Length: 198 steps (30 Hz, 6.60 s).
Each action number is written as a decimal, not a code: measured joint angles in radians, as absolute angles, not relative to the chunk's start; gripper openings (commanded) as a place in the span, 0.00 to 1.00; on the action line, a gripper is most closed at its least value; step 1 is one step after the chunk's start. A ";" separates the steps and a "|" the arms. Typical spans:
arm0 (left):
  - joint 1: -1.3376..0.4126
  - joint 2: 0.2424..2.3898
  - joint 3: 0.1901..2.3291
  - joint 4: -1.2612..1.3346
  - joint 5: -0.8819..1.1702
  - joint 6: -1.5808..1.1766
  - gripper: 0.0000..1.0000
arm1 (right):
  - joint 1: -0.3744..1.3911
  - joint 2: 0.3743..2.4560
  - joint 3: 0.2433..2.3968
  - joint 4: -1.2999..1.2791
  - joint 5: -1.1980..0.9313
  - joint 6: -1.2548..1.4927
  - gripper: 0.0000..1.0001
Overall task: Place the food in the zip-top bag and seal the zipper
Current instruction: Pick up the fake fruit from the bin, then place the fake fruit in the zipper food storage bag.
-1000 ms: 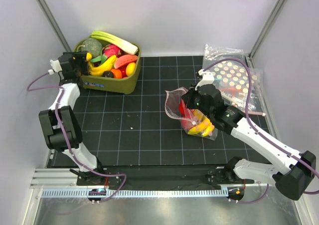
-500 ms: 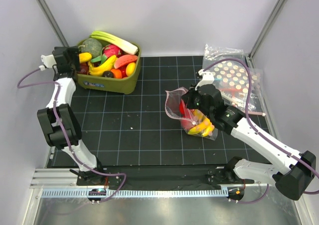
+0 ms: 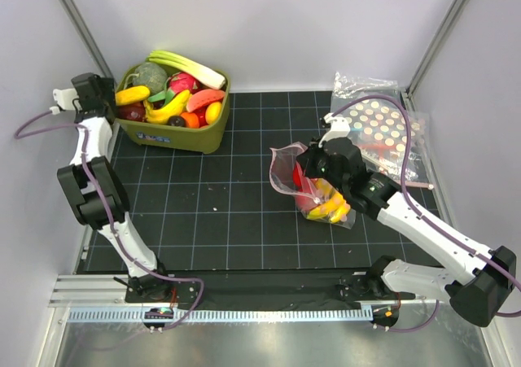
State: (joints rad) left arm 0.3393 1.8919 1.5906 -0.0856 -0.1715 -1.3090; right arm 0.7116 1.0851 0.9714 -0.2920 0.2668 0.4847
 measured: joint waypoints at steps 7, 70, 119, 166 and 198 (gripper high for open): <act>0.355 2.019 1.720 -0.138 -0.095 -1.306 0.76 | 0.711 1.077 0.970 -0.292 0.267 0.485 0.01; 0.213 2.016 1.619 -0.039 0.066 -1.260 0.19 | 0.711 1.071 0.966 -0.291 0.262 0.488 0.01; 0.153 1.118 0.811 0.270 0.258 -1.547 0.04 | 0.711 1.140 0.965 -0.253 0.190 0.492 0.01; -0.867 1.277 1.050 0.128 -0.199 -0.787 0.51 | 0.711 1.085 1.143 -0.346 0.109 0.557 0.01; -0.994 1.325 1.147 -0.309 -0.528 -0.497 0.61 | 0.712 1.063 1.047 -0.292 0.134 0.524 0.01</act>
